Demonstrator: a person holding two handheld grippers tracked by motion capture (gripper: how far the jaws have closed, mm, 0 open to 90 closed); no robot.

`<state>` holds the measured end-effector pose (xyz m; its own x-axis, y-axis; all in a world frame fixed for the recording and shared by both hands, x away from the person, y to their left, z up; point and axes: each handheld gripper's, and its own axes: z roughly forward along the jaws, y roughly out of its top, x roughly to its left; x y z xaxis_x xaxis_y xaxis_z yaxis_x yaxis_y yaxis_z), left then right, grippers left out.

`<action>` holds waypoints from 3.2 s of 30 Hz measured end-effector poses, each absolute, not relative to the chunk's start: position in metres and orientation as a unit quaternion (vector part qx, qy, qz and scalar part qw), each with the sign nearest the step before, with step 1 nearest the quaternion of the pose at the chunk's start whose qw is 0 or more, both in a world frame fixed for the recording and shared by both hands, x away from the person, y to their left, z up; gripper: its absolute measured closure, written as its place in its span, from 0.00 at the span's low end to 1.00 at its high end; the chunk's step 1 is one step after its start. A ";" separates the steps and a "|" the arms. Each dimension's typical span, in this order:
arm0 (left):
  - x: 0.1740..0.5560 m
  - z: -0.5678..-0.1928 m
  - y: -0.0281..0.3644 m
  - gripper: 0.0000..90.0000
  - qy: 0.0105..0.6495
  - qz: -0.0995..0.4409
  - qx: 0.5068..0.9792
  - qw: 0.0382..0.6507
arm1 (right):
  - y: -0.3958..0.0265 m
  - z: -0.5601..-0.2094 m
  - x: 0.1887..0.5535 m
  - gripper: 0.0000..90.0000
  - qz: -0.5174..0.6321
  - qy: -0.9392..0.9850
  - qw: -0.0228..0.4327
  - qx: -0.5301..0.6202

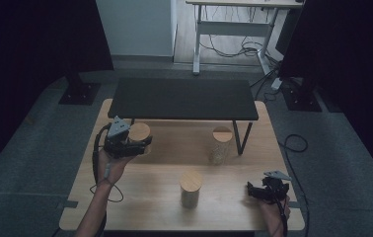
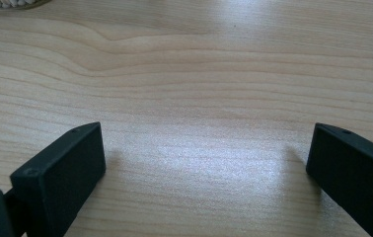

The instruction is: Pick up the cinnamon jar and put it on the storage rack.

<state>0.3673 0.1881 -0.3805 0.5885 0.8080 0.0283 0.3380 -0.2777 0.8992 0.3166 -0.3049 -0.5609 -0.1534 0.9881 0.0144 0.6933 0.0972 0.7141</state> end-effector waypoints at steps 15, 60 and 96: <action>0.371 -0.365 0.188 0.28 0.378 0.253 0.760 0.464 | -0.305 -0.561 0.317 0.01 0.299 0.698 0.247 0.602; 0.385 -0.327 0.188 0.28 0.371 0.253 0.758 0.473 | -0.305 -0.561 0.317 0.01 0.299 0.698 0.247 0.602; 0.411 -0.315 0.189 0.28 0.384 0.270 0.748 0.470 | -0.305 -0.561 0.317 0.01 0.299 0.698 0.247 0.602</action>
